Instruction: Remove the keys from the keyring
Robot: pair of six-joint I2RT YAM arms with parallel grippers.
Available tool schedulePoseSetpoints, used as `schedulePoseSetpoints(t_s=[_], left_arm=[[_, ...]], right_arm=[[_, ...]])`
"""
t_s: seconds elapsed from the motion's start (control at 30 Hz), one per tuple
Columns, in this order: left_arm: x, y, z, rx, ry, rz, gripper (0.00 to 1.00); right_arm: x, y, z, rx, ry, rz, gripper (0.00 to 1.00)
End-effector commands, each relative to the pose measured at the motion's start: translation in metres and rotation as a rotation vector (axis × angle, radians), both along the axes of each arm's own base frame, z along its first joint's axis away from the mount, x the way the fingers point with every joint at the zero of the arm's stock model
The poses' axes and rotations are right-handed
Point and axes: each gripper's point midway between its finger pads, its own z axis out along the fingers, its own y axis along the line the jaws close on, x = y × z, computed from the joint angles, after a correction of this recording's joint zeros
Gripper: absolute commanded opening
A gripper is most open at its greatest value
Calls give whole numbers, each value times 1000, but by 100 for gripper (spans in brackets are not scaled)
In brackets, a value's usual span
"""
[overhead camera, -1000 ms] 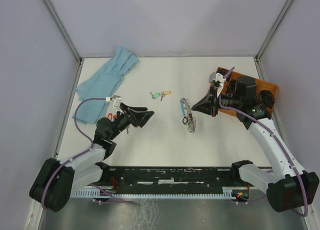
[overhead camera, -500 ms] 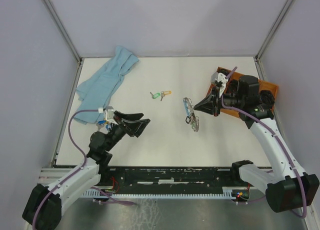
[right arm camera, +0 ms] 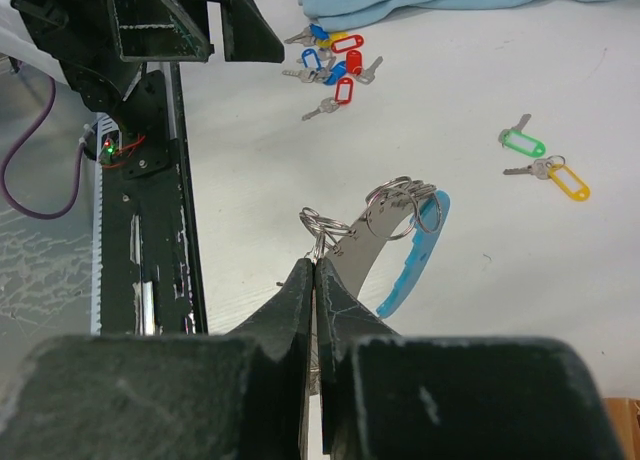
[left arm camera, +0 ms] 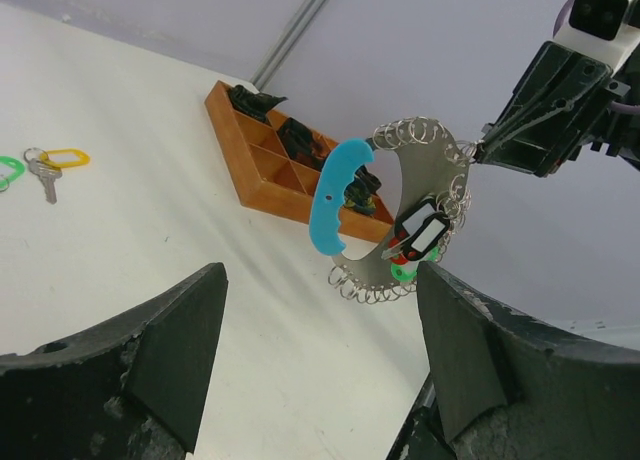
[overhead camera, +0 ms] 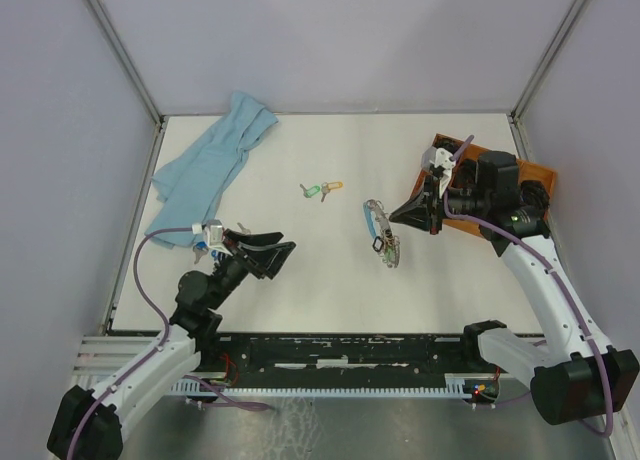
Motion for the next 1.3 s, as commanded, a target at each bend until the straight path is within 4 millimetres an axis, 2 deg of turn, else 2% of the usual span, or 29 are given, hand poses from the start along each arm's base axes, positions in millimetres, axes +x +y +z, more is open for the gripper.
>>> schedulePoseSetpoints(t_s=[0.0, 1.27], left_arm=[[5, 5, 5, -27, 12, 43, 82], [16, 8, -20, 31, 73, 89, 82]], right_arm=[[4, 0, 26, 19, -105, 18, 7], [29, -17, -2, -130, -105, -100, 8]])
